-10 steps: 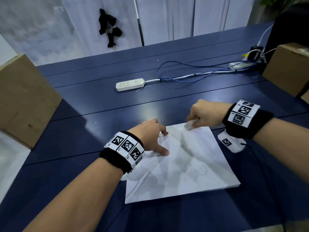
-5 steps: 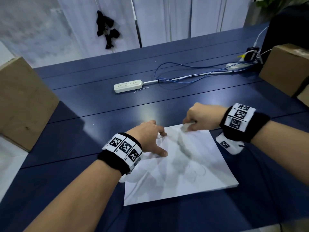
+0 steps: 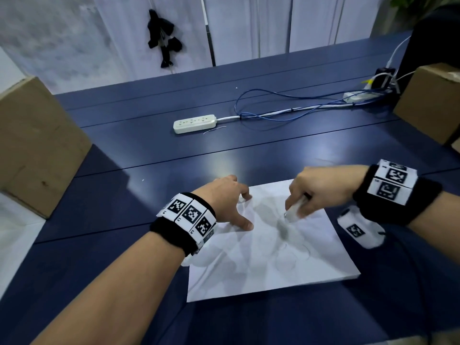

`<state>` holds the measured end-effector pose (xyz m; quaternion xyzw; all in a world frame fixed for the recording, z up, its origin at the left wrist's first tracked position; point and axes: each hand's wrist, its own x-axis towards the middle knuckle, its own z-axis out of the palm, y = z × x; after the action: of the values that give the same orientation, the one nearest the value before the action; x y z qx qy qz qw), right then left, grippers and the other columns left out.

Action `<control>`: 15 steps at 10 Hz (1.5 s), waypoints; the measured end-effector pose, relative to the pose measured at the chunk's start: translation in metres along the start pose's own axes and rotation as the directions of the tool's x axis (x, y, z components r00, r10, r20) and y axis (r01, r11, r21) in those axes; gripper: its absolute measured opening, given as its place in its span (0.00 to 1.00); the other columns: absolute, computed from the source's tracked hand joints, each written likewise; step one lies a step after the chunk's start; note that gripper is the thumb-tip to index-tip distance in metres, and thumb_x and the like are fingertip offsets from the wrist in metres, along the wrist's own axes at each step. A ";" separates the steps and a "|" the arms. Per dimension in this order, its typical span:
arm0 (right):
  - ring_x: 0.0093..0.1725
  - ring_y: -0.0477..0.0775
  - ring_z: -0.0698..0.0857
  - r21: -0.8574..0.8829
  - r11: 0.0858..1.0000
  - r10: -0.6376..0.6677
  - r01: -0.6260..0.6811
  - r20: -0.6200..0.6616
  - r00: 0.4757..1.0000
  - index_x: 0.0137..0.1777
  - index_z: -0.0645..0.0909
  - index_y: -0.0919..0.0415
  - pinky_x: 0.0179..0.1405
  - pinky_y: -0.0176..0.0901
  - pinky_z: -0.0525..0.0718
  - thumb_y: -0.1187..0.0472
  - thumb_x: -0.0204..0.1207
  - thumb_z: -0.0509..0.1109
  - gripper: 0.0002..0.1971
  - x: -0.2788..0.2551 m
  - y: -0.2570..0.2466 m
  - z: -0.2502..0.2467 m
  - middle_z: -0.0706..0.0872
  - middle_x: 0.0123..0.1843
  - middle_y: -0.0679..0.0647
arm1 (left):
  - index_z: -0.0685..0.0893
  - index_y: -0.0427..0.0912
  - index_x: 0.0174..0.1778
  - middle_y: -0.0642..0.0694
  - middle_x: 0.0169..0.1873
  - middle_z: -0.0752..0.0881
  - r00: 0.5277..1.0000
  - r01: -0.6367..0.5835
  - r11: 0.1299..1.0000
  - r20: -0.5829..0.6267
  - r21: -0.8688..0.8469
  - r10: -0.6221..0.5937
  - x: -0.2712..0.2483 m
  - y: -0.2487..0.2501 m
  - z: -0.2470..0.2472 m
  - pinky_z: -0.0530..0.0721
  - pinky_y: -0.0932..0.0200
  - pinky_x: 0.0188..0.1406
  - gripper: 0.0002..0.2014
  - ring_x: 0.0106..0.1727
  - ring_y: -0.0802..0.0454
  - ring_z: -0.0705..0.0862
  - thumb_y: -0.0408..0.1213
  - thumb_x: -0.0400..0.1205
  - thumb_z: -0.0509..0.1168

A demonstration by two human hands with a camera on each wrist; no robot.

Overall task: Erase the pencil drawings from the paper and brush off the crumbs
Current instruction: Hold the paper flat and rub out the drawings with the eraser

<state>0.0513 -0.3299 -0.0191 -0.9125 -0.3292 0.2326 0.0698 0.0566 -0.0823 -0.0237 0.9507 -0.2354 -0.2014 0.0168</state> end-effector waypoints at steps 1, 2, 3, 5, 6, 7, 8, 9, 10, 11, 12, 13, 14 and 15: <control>0.37 0.47 0.79 -0.037 0.998 0.040 -0.045 -0.108 0.993 0.54 0.89 0.44 0.41 0.40 0.79 0.47 0.74 0.74 0.10 0.007 0.006 -0.001 0.82 0.32 0.42 | 0.79 0.56 0.69 0.52 0.53 0.72 1.000 0.001 1.000 -0.001 0.005 -0.001 0.000 0.001 0.000 0.82 0.50 0.55 0.37 0.58 0.48 0.79 0.62 0.66 0.79; 0.34 0.53 0.78 -0.081 0.986 0.120 -0.147 -0.272 0.955 0.47 0.88 0.48 0.41 0.54 0.86 0.40 0.73 0.66 0.16 0.017 0.021 -0.008 0.83 0.31 0.48 | 0.79 0.56 0.69 0.52 0.53 0.73 1.000 0.006 1.000 -0.002 -0.001 -0.006 -0.001 0.001 0.001 0.82 0.48 0.56 0.37 0.58 0.47 0.79 0.63 0.65 0.79; 0.38 0.49 0.81 -0.056 0.992 0.098 -0.109 -0.177 0.979 0.52 0.88 0.44 0.45 0.50 0.86 0.38 0.73 0.67 0.17 0.007 0.013 -0.005 0.85 0.36 0.47 | 0.79 0.56 0.69 0.52 0.53 0.73 1.000 0.010 1.000 -0.006 -0.002 -0.010 -0.002 0.001 0.000 0.82 0.49 0.56 0.37 0.58 0.47 0.79 0.62 0.65 0.79; 0.37 0.47 0.80 -0.056 0.994 0.080 -0.089 -0.147 0.986 0.54 0.89 0.45 0.43 0.45 0.84 0.46 0.74 0.73 0.11 0.009 0.008 -0.001 0.84 0.33 0.44 | 0.79 0.56 0.70 0.52 0.54 0.73 1.000 0.003 1.000 0.000 0.007 -0.003 -0.001 0.003 0.000 0.82 0.49 0.57 0.37 0.59 0.47 0.79 0.62 0.66 0.79; 0.35 0.56 0.78 -0.126 0.972 0.152 -0.197 -0.296 0.943 0.48 0.88 0.53 0.39 0.53 0.86 0.43 0.77 0.66 0.16 0.018 0.017 -0.007 0.85 0.33 0.53 | 0.79 0.56 0.70 0.52 0.55 0.73 1.000 0.004 1.000 -0.001 0.007 -0.004 -0.001 0.002 0.000 0.81 0.49 0.58 0.37 0.61 0.47 0.79 0.62 0.66 0.79; 0.35 0.51 0.78 -0.066 0.990 0.107 -0.120 -0.177 0.978 0.50 0.88 0.49 0.41 0.49 0.85 0.42 0.74 0.68 0.15 0.011 0.012 -0.005 0.83 0.33 0.49 | 0.79 0.56 0.70 0.52 0.54 0.72 1.000 0.007 1.000 -0.005 0.003 -0.007 -0.001 0.001 0.001 0.81 0.50 0.56 0.37 0.60 0.47 0.78 0.62 0.66 0.79; 0.37 0.41 0.81 -0.001 1.000 0.031 -0.031 0.005 1.000 0.56 0.87 0.40 0.40 0.36 0.80 0.41 0.71 0.75 0.14 0.003 -0.003 -0.002 0.84 0.34 0.41 | 0.79 0.55 0.70 0.52 0.54 0.72 1.000 0.005 1.000 -0.004 0.001 -0.005 0.000 0.001 0.001 0.80 0.53 0.53 0.37 0.59 0.48 0.79 0.62 0.66 0.79; 0.32 0.41 0.79 -0.057 0.993 0.095 -0.106 -0.179 0.979 0.51 0.90 0.47 0.36 0.37 0.78 0.47 0.74 0.74 0.09 0.015 0.004 -0.007 0.79 0.26 0.39 | 0.79 0.55 0.70 0.52 0.54 0.72 1.000 -0.001 1.000 -0.004 0.004 0.001 0.000 0.001 0.001 0.78 0.54 0.50 0.36 0.58 0.48 0.78 0.62 0.67 0.79; 0.31 0.50 0.75 -0.060 0.980 0.162 -0.189 -0.307 0.938 0.47 0.89 0.51 0.37 0.49 0.82 0.45 0.77 0.70 0.12 0.021 0.011 -0.011 0.76 0.24 0.45 | 0.79 0.56 0.70 0.52 0.56 0.73 1.000 0.006 1.000 -0.006 0.004 -0.006 -0.001 0.001 0.002 0.80 0.53 0.52 0.37 0.59 0.48 0.79 0.62 0.66 0.79; 0.34 0.44 0.77 -0.054 0.991 0.108 -0.121 -0.199 0.974 0.54 0.89 0.47 0.39 0.42 0.76 0.48 0.77 0.72 0.09 0.010 0.005 -0.006 0.76 0.29 0.42 | 0.79 0.56 0.70 0.52 0.55 0.73 1.000 0.017 1.000 0.002 0.001 -0.017 0.001 0.000 0.001 0.81 0.51 0.54 0.37 0.60 0.48 0.79 0.62 0.66 0.79; 0.37 0.38 0.77 -0.062 0.995 0.076 -0.083 -0.111 0.991 0.53 0.88 0.43 0.36 0.34 0.72 0.44 0.78 0.70 0.09 -0.001 -0.007 0.001 0.80 0.35 0.43 | 0.79 0.56 0.69 0.53 0.53 0.72 1.000 0.012 1.000 0.001 0.010 -0.012 0.001 0.001 0.000 0.78 0.55 0.49 0.36 0.59 0.48 0.79 0.62 0.66 0.79; 0.43 0.50 0.82 -0.103 0.990 0.079 -0.096 -0.154 0.985 0.53 0.87 0.46 0.35 0.36 0.74 0.45 0.78 0.69 0.10 -0.003 -0.009 0.005 0.85 0.41 0.51 | 0.79 0.55 0.71 0.52 0.54 0.72 1.000 0.004 1.000 -0.007 0.007 -0.004 -0.001 0.002 0.002 0.77 0.55 0.50 0.36 0.60 0.47 0.78 0.62 0.67 0.79; 0.43 0.53 0.82 -0.103 0.985 0.115 -0.138 -0.206 0.972 0.52 0.87 0.49 0.41 0.47 0.83 0.49 0.77 0.69 0.09 -0.005 -0.016 0.009 0.85 0.41 0.54 | 0.76 0.55 0.74 0.50 0.58 0.73 1.000 0.003 1.000 -0.017 0.016 -0.002 -0.007 0.000 0.005 0.80 0.50 0.58 0.37 0.63 0.46 0.76 0.62 0.70 0.76; 0.42 0.55 0.81 -0.112 0.980 0.126 -0.162 -0.277 0.953 0.49 0.86 0.52 0.43 0.53 0.84 0.50 0.76 0.66 0.10 -0.011 -0.021 0.017 0.84 0.39 0.57 | 0.75 0.56 0.76 0.48 0.61 0.74 1.000 0.005 1.000 -0.026 0.019 -0.005 -0.013 0.001 0.009 0.81 0.46 0.61 0.38 0.65 0.45 0.75 0.63 0.71 0.75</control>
<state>0.0241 -0.3205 -0.0240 -0.9598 -0.2640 0.0886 0.0352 0.0425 -0.0766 -0.0269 0.9539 -0.2346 -0.1866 0.0103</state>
